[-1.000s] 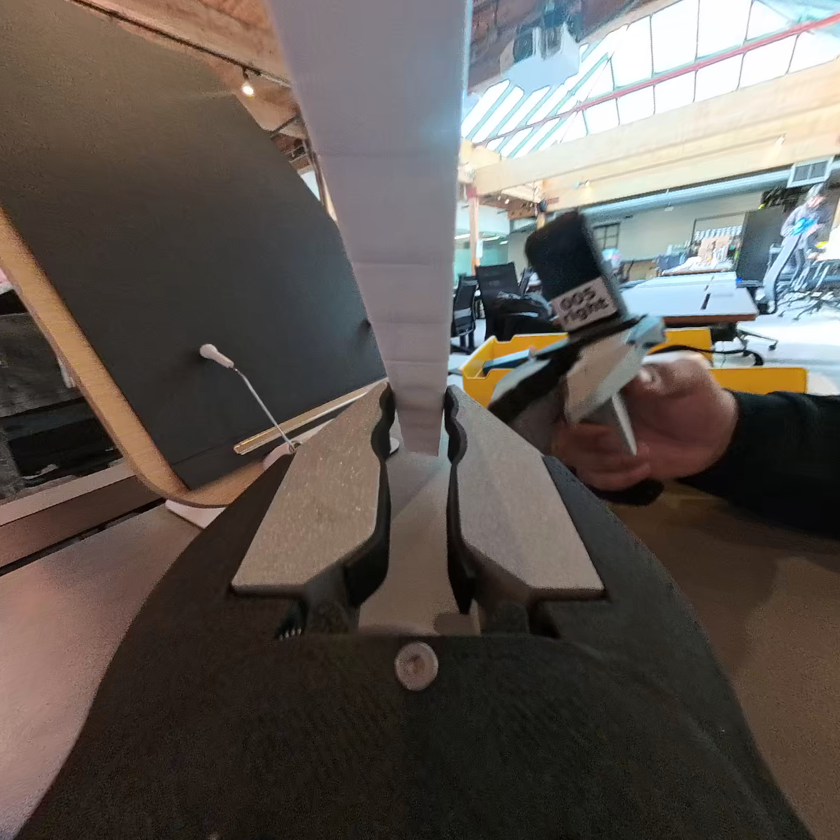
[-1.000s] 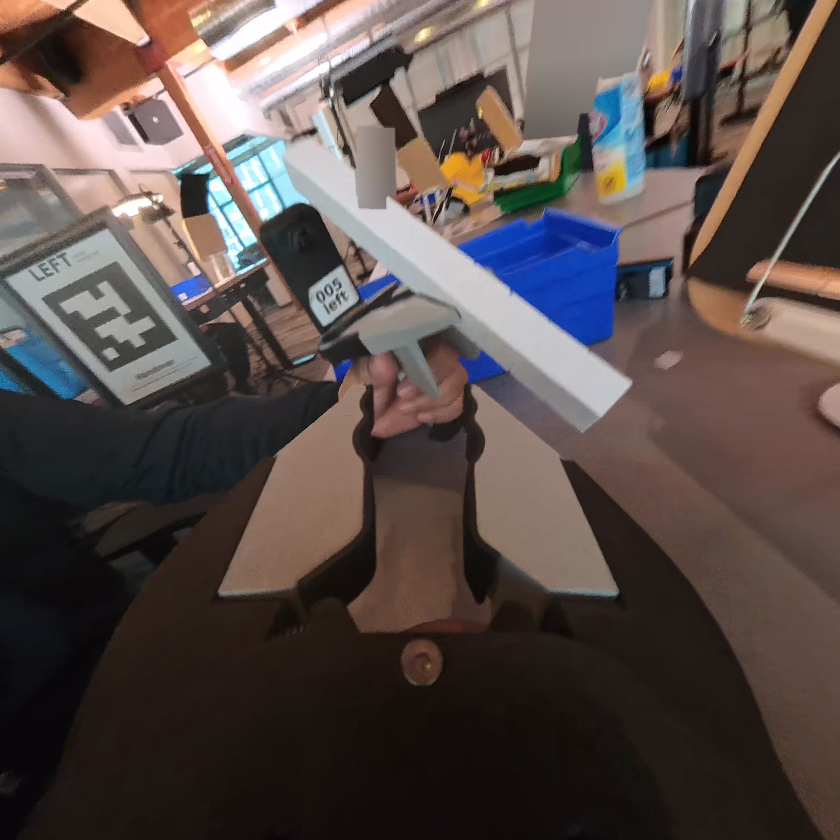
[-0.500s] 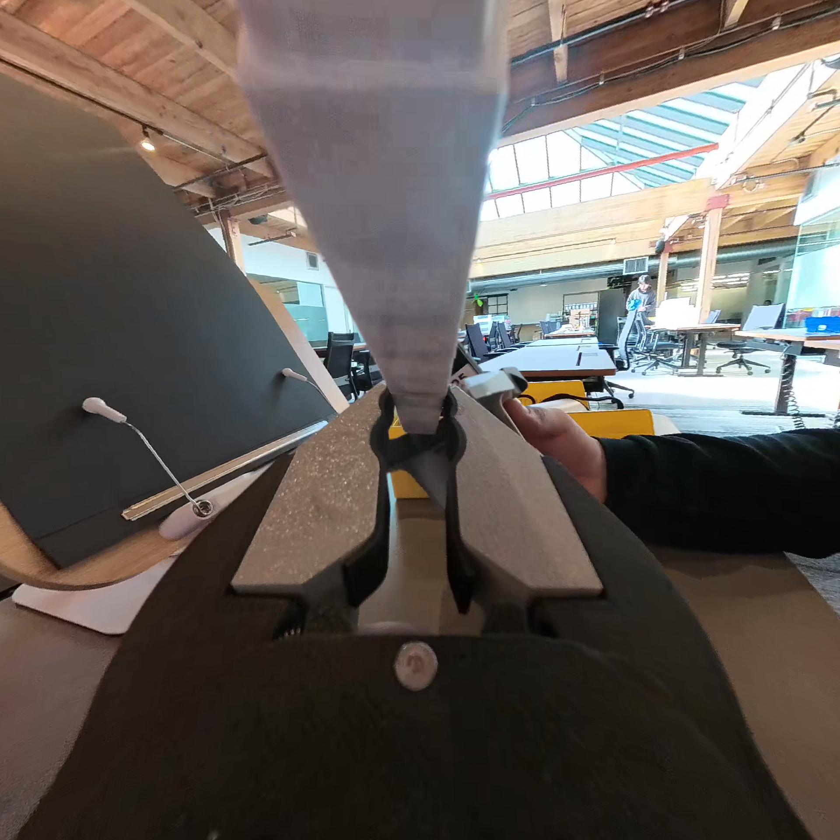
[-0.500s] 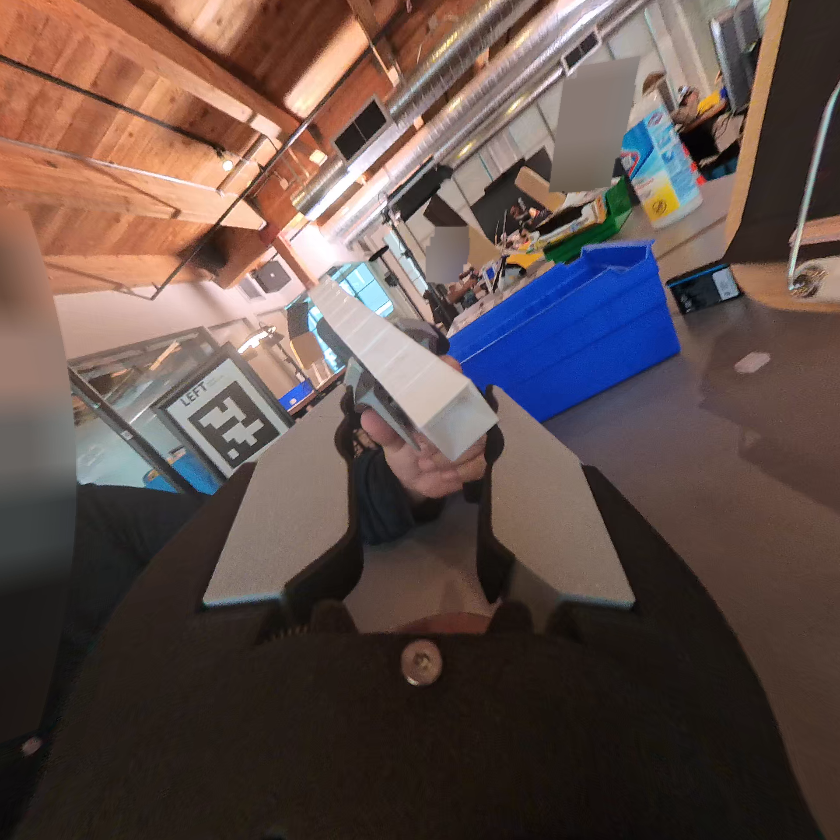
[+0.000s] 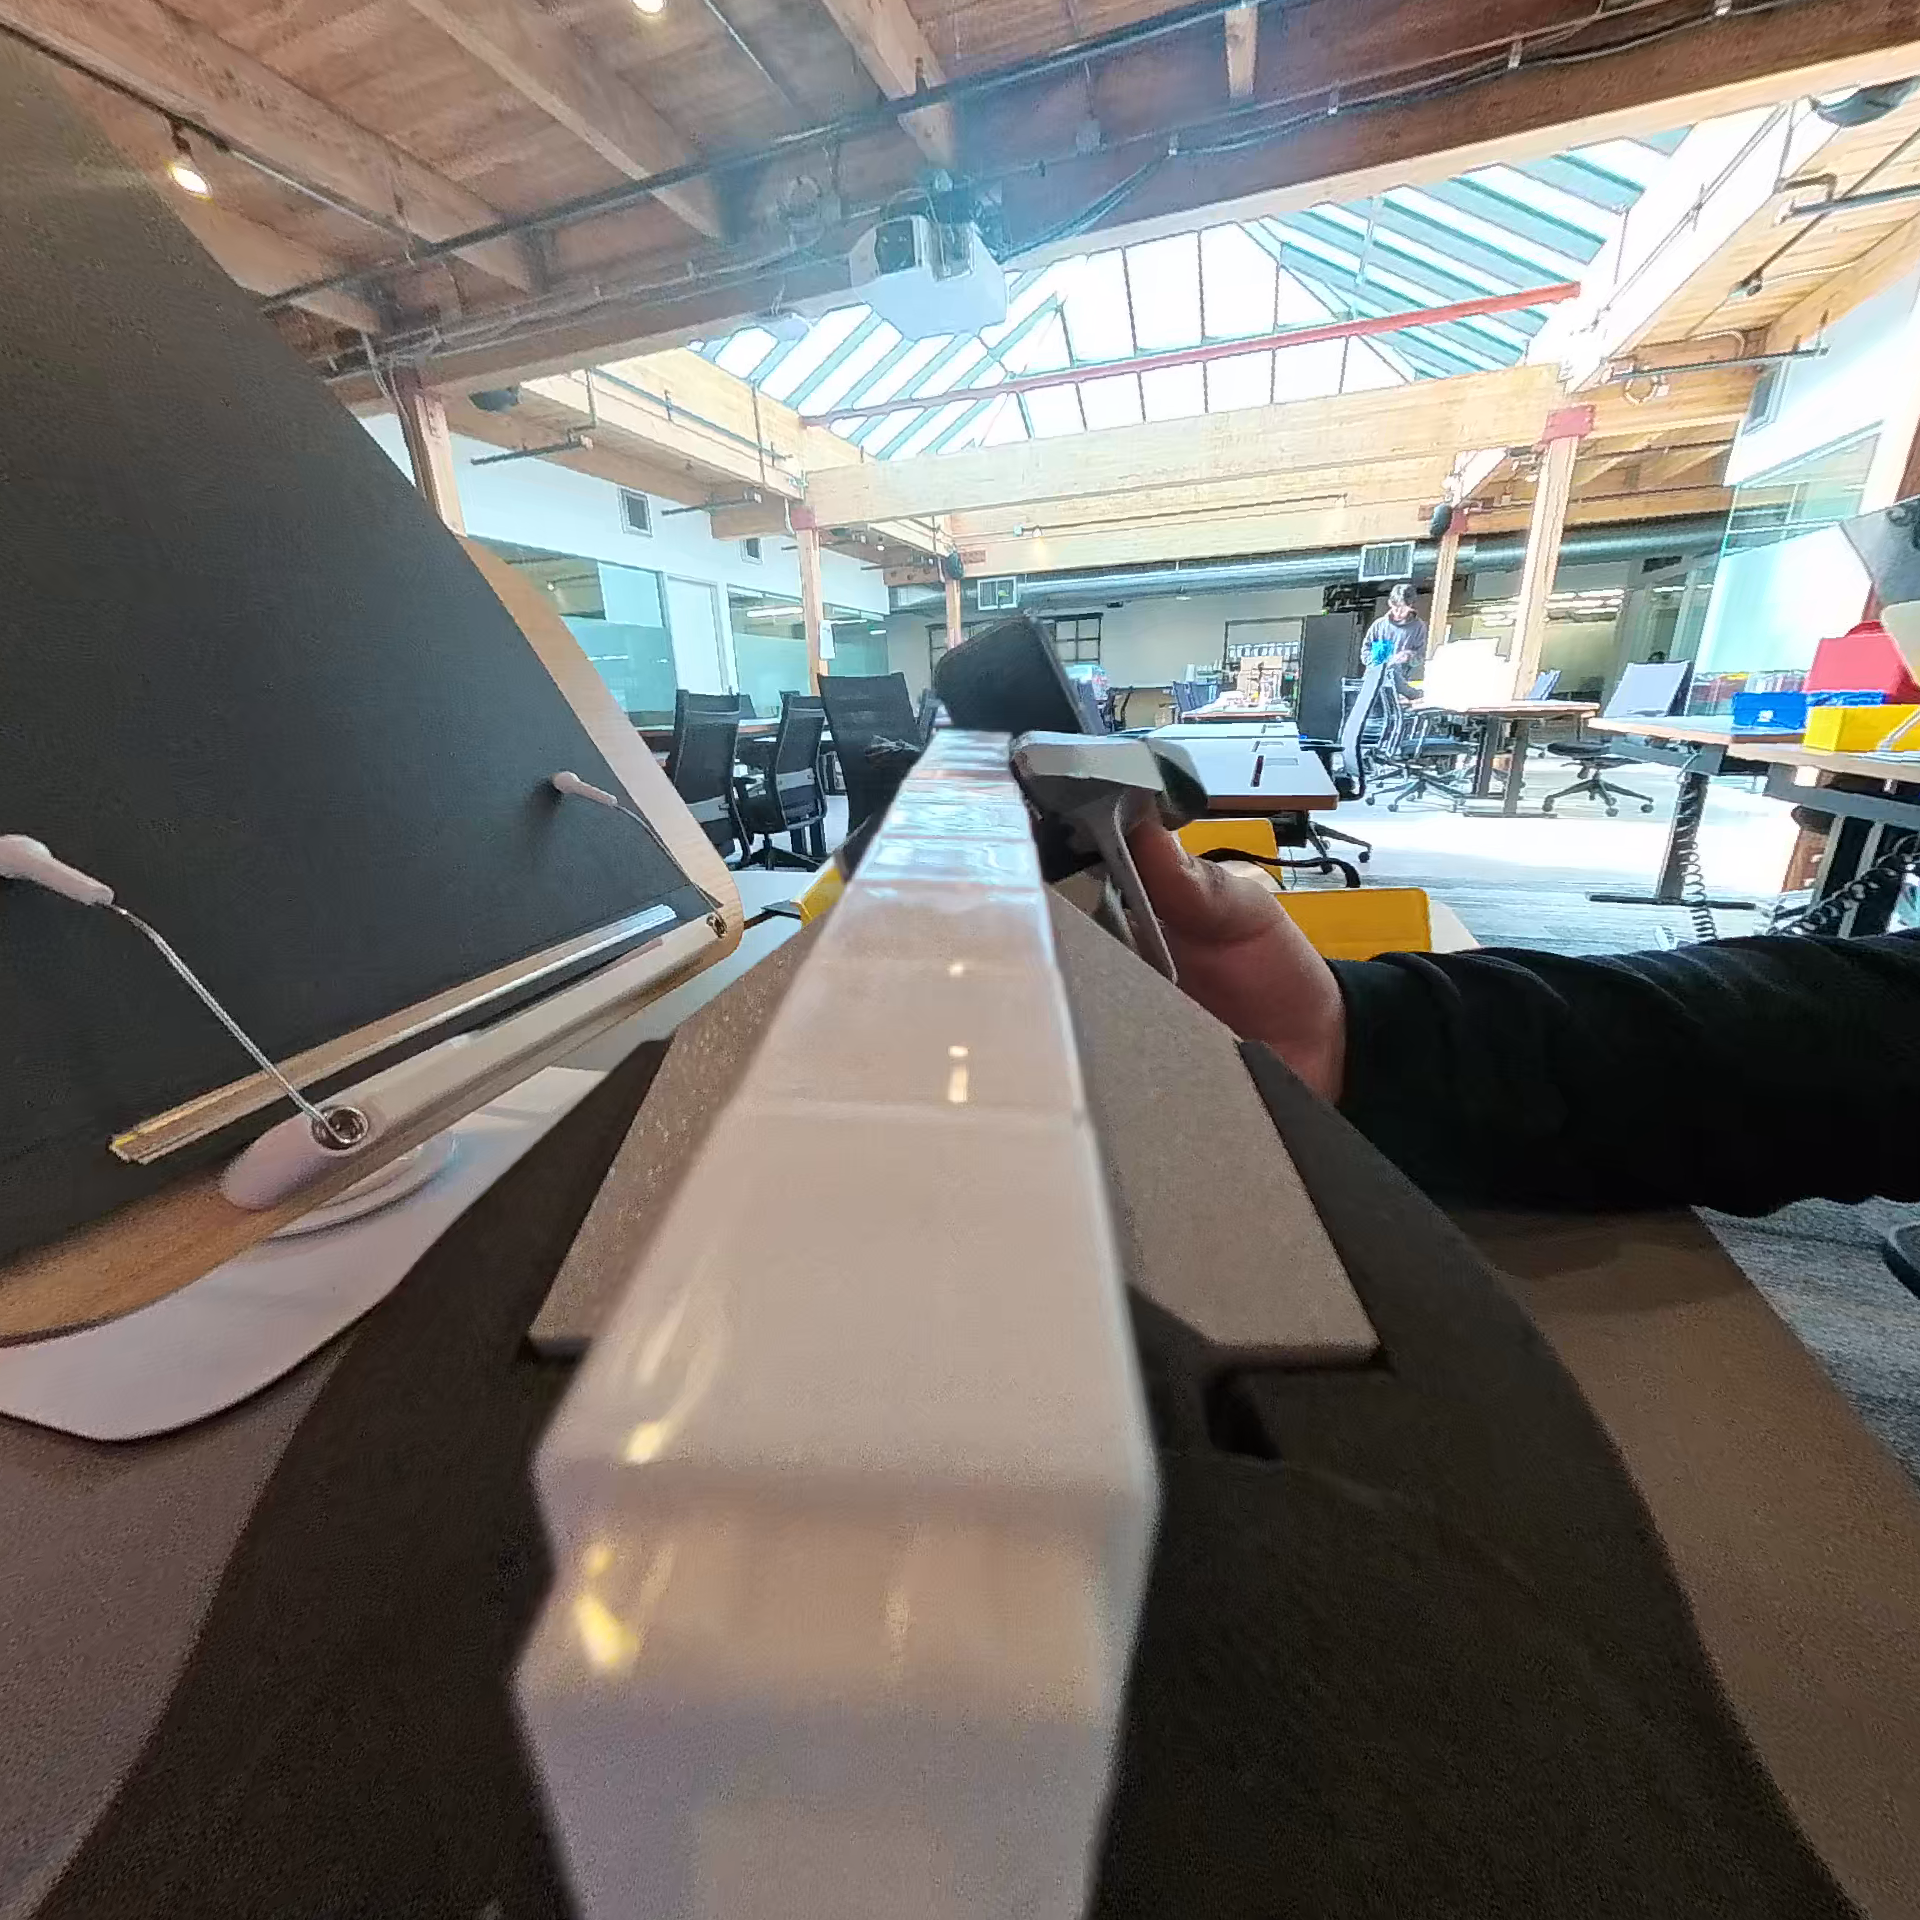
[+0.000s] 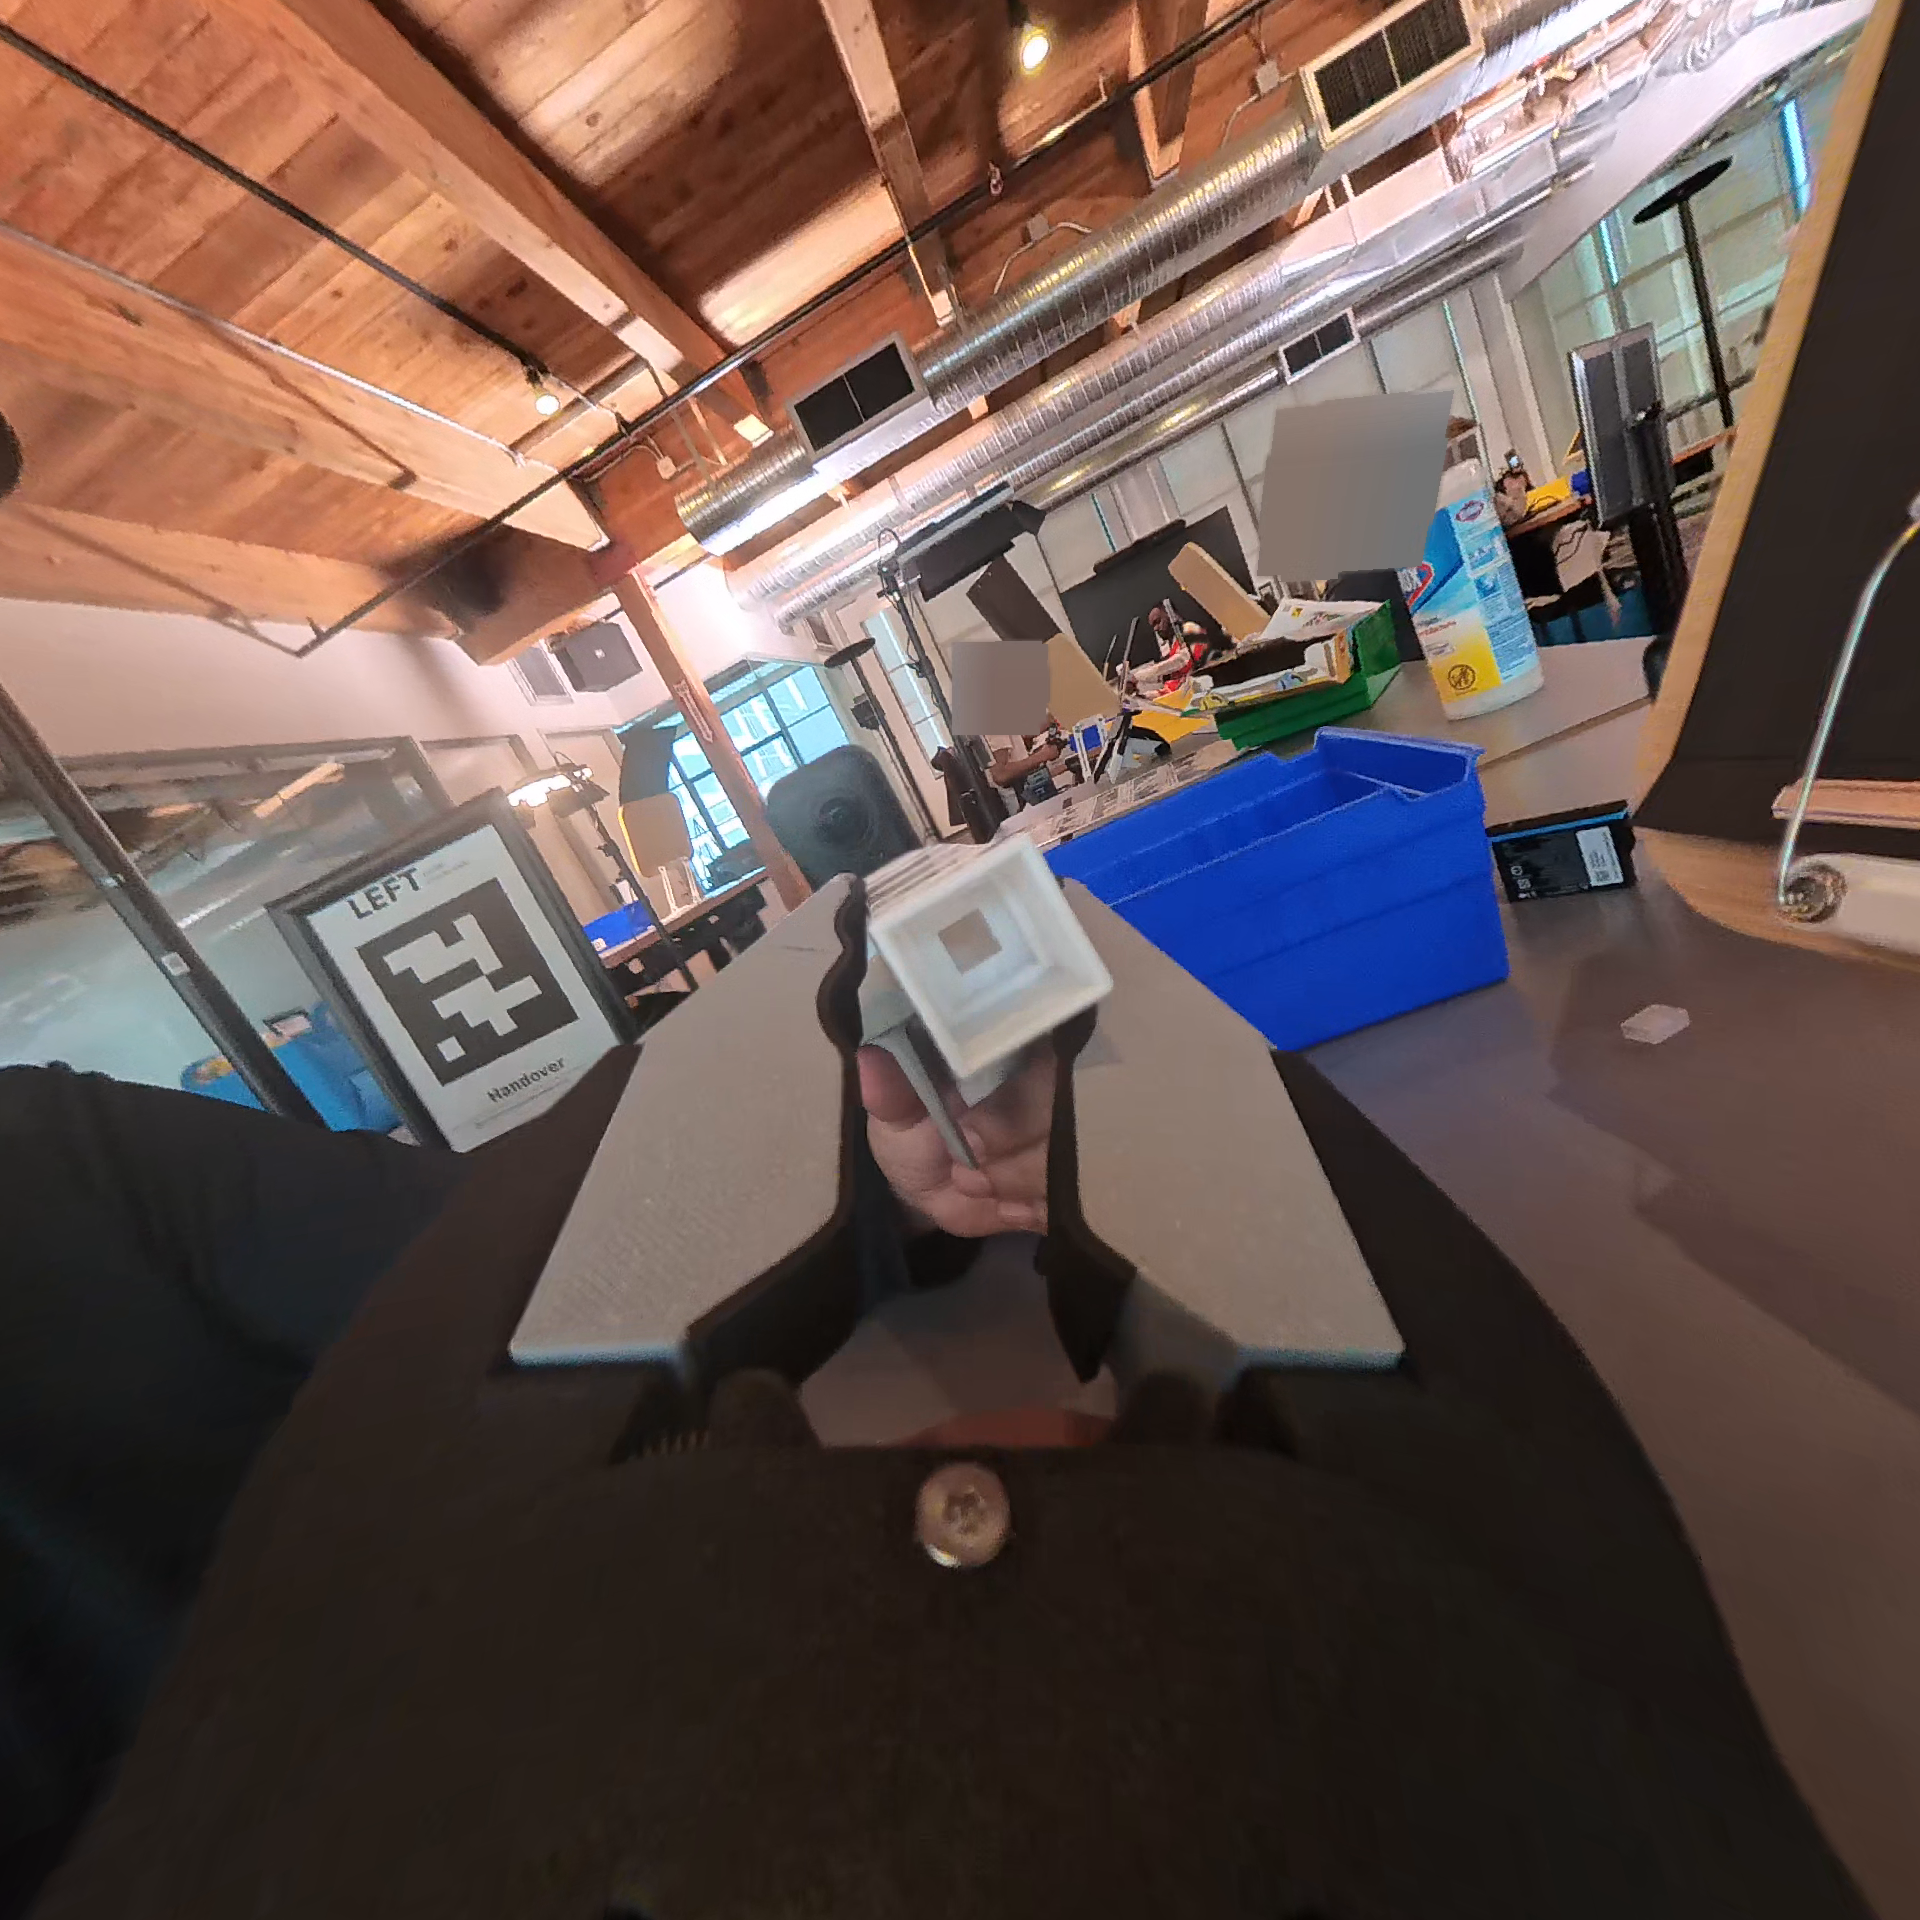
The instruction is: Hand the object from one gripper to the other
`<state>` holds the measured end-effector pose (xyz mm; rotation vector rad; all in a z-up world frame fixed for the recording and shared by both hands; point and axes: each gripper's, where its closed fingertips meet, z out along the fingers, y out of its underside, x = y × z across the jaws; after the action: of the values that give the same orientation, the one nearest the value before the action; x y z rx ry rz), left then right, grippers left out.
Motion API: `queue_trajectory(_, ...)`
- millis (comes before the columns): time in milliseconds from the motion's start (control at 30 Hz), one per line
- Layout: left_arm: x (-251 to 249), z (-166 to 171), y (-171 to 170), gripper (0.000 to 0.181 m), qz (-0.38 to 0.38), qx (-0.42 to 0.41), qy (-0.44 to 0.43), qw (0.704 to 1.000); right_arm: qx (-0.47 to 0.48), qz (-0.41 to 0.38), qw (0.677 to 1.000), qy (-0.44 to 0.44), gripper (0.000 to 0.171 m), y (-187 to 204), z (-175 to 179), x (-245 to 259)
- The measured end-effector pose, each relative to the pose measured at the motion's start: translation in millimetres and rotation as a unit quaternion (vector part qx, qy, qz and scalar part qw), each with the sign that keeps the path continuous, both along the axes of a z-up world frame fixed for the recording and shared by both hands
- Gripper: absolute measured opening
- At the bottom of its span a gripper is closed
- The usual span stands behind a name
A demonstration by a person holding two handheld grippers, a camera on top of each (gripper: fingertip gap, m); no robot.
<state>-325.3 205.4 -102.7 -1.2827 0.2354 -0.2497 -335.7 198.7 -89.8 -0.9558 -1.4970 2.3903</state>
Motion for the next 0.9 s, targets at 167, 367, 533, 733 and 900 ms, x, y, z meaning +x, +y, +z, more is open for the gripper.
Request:
queue_trajectory(167, -4.6, -2.9, 2.4, 0.022, 0.018, -0.004, 0.000, 1.000, 0.017, -0.021, 1.000, 0.012, 0.028, 2.5, 2.8, 0.7)
queue_trajectory(367, -13.1, -3.8, 3.7, 0.030, 0.050, -0.004, -0.007, 0.999, -0.022, -0.051, 0.998, 0.025, 0.025, 22.3, 15.3, 1.5)
queue_trajectory(533, -17.5, -2.1, 2.8, 0.039, 0.055, -0.001, -0.019, 0.998, -0.033, -0.067, 0.997, 0.024, 0.024, 35.5, 20.2, 2.9)
queue_trajectory(733, -18.1, 10.7, -6.4, 0.049, 0.052, 0.038, -0.032, 0.997, -0.009, -0.074, 0.997, 0.030, 0.020, 34.7, 22.3, 5.4)
queue_trajectory(900, -23.1, 12.3, -9.9, 0.029, 0.064, 0.046, -0.024, 0.997, -0.014, -0.066, 0.997, 0.025, 0.020, 32.9, 21.3, 5.4)
